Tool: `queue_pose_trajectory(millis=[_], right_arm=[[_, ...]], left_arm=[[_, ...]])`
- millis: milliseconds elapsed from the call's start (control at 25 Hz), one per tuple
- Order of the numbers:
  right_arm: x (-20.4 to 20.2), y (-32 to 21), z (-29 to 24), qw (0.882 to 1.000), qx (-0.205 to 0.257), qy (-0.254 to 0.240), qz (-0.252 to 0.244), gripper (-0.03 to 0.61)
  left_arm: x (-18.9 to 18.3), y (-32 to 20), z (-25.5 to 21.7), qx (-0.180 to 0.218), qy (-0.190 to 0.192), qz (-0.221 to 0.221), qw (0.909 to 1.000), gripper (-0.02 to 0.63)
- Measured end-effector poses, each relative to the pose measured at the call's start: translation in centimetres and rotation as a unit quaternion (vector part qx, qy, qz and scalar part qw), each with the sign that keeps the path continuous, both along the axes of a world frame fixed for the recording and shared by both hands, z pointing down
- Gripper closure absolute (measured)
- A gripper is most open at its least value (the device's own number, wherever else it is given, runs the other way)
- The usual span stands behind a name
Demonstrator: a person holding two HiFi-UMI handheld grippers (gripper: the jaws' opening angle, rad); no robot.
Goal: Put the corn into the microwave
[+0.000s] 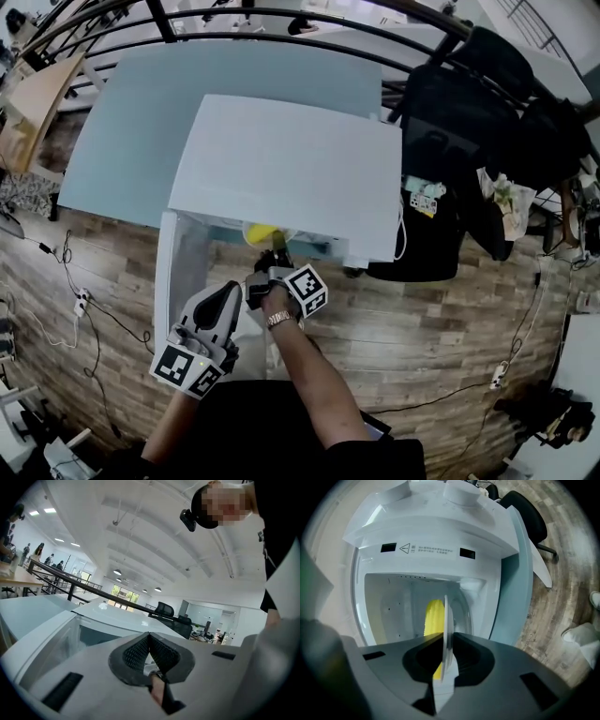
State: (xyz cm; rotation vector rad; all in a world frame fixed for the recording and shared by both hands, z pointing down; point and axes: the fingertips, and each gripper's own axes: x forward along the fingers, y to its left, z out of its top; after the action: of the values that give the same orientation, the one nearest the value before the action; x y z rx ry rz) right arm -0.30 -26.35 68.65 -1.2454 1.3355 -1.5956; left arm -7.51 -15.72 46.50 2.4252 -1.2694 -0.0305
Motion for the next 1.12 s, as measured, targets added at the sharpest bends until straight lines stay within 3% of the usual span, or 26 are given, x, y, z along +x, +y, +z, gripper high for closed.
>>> queue_pose_trajectory(millis=[760,960,1120], right_arm=[[-0.4,-3.6,1.9,0.999,-0.024,0.016,0.037,0.538],[-1.0,-4.7,1.4,0.999,-0.021,0.027,0.032,0.538],[-1.4,-5.2,1.6,0.998,-0.048,0.032,0.021,0.540]], left_arm=[[-0.5,-1.8,1.9,-0.026,0.005,0.015,0.9995,0.611],[-0.2,-1.9,2.2,-0.030,0.007,0.021,0.9993,0.611],[-0.2,-2.0,2.4,-0.030,0.006,0.021,0.9993,0.611]])
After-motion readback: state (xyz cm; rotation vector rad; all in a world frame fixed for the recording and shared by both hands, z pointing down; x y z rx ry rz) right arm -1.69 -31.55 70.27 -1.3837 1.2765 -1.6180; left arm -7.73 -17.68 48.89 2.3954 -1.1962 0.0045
